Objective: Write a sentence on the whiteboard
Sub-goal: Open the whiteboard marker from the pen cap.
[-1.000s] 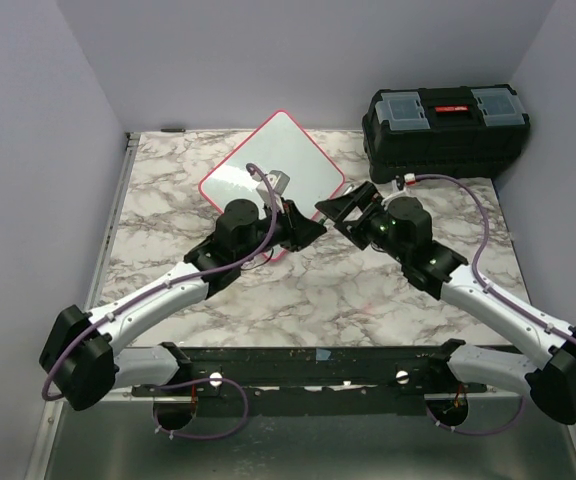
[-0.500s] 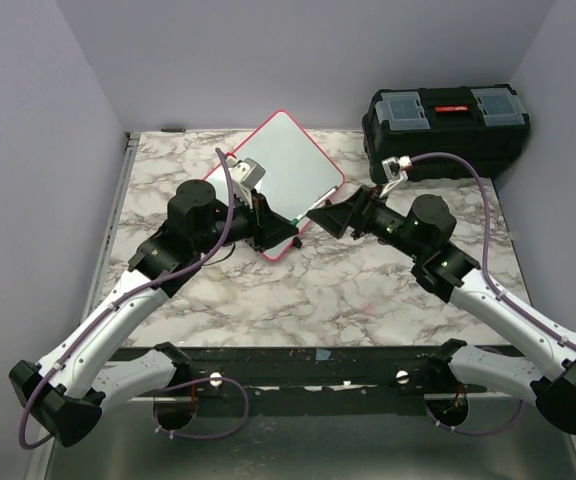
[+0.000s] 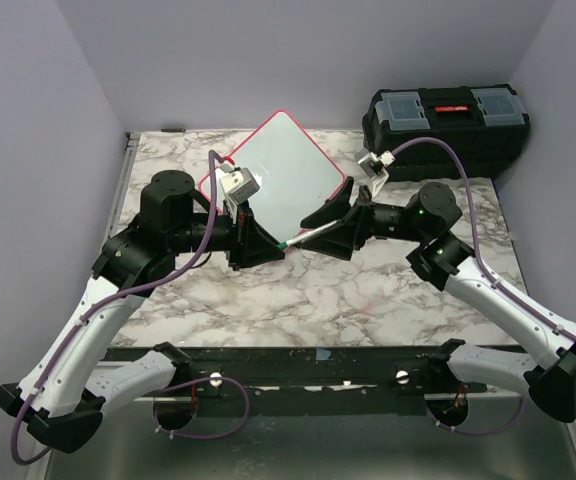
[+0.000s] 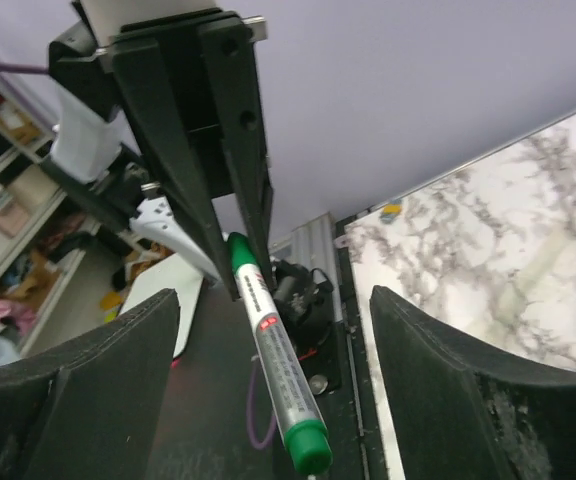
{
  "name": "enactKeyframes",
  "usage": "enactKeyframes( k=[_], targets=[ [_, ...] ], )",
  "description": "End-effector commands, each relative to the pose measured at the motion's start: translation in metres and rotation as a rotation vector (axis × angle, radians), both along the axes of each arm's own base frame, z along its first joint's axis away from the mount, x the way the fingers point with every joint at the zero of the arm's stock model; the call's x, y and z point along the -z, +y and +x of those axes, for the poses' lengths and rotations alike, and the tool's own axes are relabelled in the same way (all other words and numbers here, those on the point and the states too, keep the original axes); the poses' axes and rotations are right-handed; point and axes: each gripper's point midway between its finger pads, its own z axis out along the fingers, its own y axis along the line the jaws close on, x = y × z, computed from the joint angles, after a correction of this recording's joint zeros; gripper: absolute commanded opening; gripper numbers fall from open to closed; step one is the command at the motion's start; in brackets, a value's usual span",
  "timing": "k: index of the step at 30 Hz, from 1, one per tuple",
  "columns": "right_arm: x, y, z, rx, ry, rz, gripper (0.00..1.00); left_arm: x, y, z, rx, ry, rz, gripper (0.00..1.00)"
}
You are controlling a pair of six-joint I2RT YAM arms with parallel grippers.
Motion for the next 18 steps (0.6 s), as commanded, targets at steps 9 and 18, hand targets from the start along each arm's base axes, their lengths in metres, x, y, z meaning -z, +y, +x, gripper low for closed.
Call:
enactKeyframes(
  k=[9,18],
  targets=[
    [-0.010,0.003,-0.027,-0.195,-0.065,0.001,0.49,0.007,0.001,-0.015,0.087,0.039,0.019,0.00],
    [-0.005,0.005,-0.025,-0.195,-0.051,-0.003,0.41,0.008,-0.002,-0.011,0.097,0.040,0.020,0.00]
  ],
)
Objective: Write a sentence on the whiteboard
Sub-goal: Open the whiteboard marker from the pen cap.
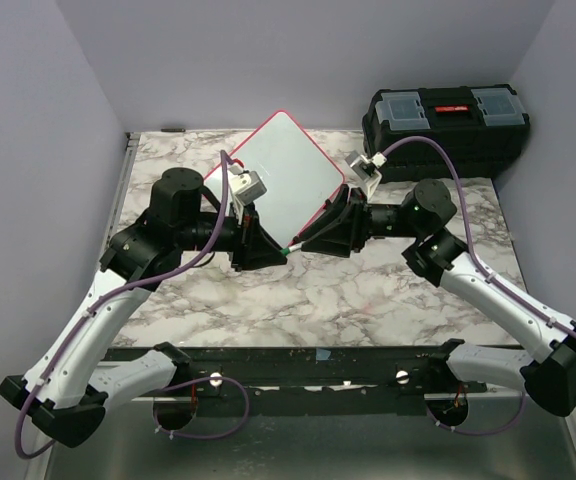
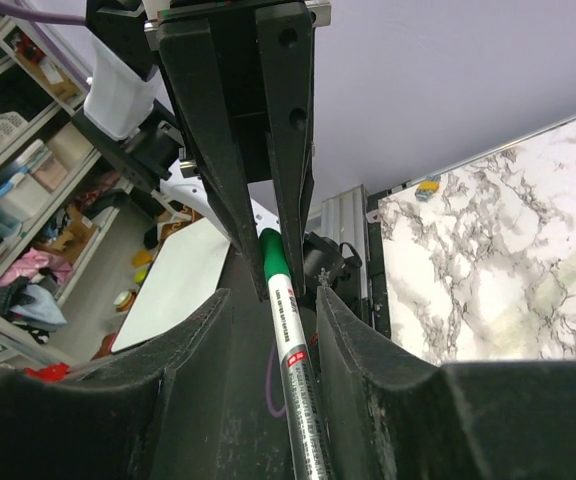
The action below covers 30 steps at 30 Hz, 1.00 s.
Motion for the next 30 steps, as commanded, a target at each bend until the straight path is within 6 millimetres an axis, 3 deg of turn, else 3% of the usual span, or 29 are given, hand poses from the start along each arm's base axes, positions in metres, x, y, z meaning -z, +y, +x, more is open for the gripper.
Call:
enactKeyframes(
  k=[1,16,30],
  targets=[
    [-0.008,0.001,-0.006,-0.041,-0.034,0.015,0.40,-0.007,-0.001,-0.003,0.030,-0.022,-0.015,0.00],
    [0.004,0.003,-0.006,-0.073,-0.032,-0.027,0.27,-0.003,-0.004,0.003,0.037,-0.016,0.001,0.00],
    [0.010,0.003,-0.011,-0.110,-0.025,-0.046,0.23,0.003,-0.007,0.010,0.032,-0.007,0.020,0.00]
  ],
)
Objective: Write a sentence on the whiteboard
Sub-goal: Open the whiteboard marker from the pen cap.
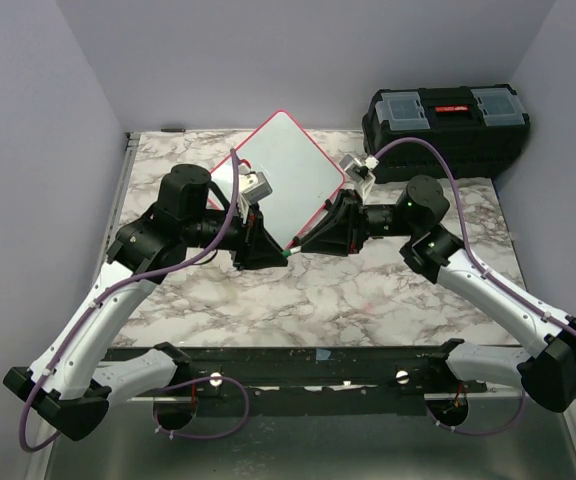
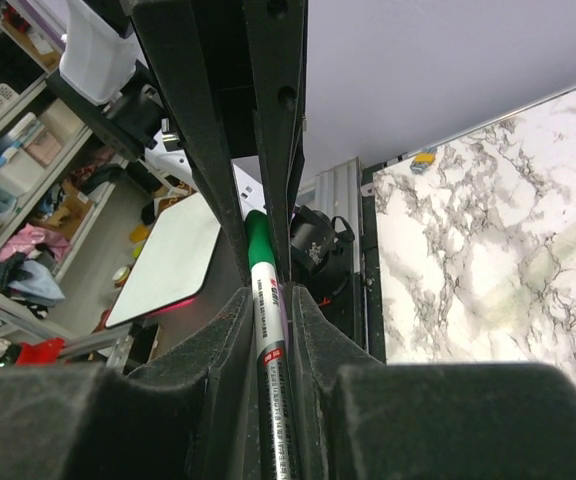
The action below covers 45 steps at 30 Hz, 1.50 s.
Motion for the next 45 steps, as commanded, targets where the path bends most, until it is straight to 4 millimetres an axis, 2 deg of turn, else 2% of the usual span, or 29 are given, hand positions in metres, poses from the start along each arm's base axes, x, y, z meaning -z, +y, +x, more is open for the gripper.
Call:
enactKeyframes(
  k=[1,11,16,22,32,45],
  targets=[
    [-0.009,0.002,-0.011,-0.065,-0.026,0.009,0.23,-0.007,-0.005,0.009,0.003,-0.038,-0.015,0.00],
    [-0.006,0.003,-0.013,-0.088,-0.012,0.008,0.15,-0.004,-0.005,0.011,0.000,-0.040,-0.006,0.00],
    [-0.005,0.002,-0.015,-0.110,-0.011,0.003,0.14,-0.002,-0.005,0.013,-0.002,-0.041,0.001,0.00],
    [-0.003,0.002,-0.018,-0.134,-0.008,-0.002,0.14,0.000,-0.005,0.015,-0.004,-0.036,0.011,0.00],
    [0.000,0.001,-0.021,-0.155,-0.005,-0.008,0.27,0.001,-0.006,0.016,-0.005,-0.037,0.017,0.00],
    [0.000,0.001,-0.022,-0.161,-0.005,-0.008,0.21,0.003,-0.007,0.019,-0.004,-0.031,0.024,0.00]
  ],
)
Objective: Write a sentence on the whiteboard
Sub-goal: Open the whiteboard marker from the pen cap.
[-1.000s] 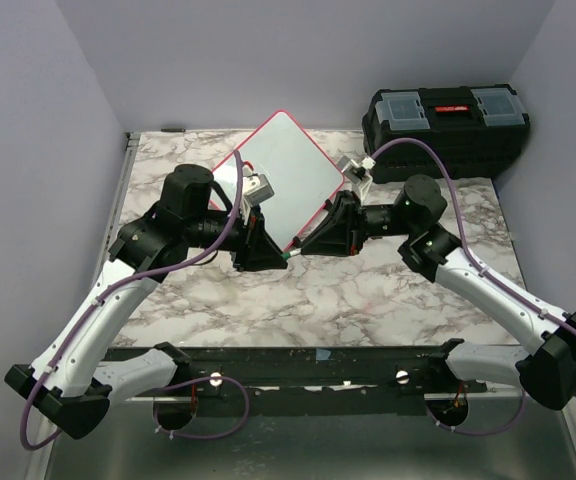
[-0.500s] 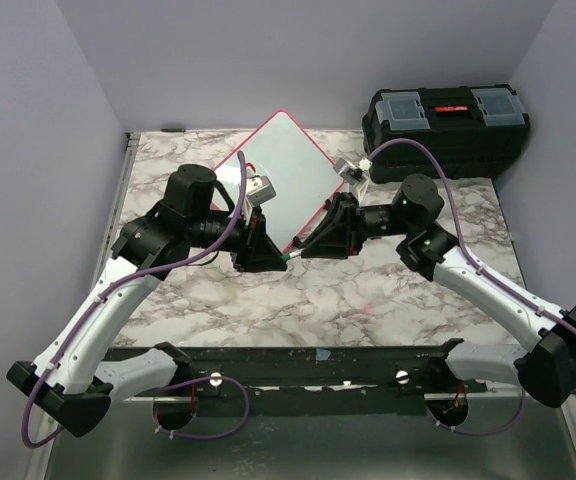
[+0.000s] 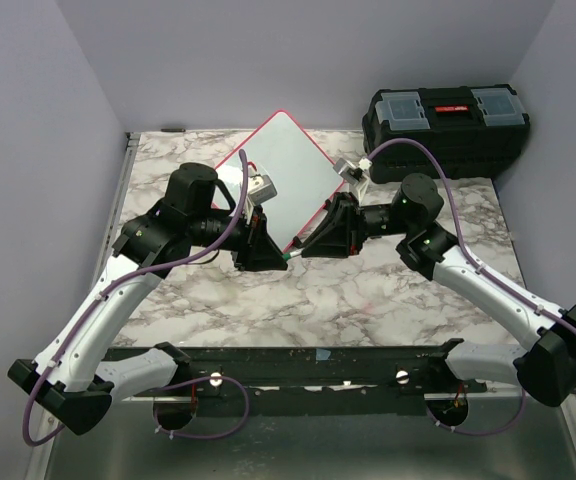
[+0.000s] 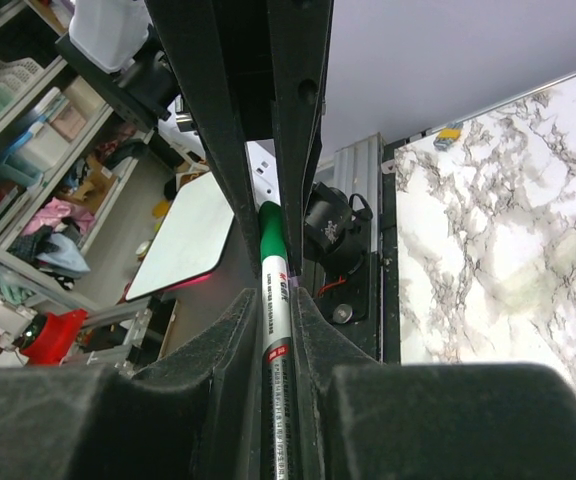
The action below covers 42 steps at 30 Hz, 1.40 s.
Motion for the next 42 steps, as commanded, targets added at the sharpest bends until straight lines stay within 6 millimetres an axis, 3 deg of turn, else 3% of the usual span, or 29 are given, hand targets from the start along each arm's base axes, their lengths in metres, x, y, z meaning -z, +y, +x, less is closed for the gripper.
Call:
enactKeyframes(
  k=[1,4,7,21,31,42],
  targets=[
    [-0.010,0.002,-0.016,-0.083,-0.026,0.019,0.20,-0.009,-0.007,0.018,-0.020,-0.075,-0.021,0.00],
    [-0.011,0.002,-0.016,-0.082,-0.020,0.023,0.14,-0.009,-0.007,0.018,-0.019,-0.073,-0.019,0.00],
    [-0.009,0.002,-0.016,-0.085,-0.017,0.024,0.01,-0.008,-0.007,0.019,-0.021,-0.072,-0.016,0.00],
    [-0.002,0.001,-0.006,0.018,-0.051,0.014,0.01,-0.003,0.002,0.017,-0.056,-0.105,-0.002,0.00],
    [-0.006,-0.005,-0.005,0.071,-0.064,0.030,0.01,-0.004,0.021,0.012,-0.114,-0.148,-0.018,0.00],
    [-0.009,-0.012,-0.002,0.100,-0.062,0.035,0.01,-0.004,0.029,0.011,-0.147,-0.188,-0.014,0.00]
  ],
)
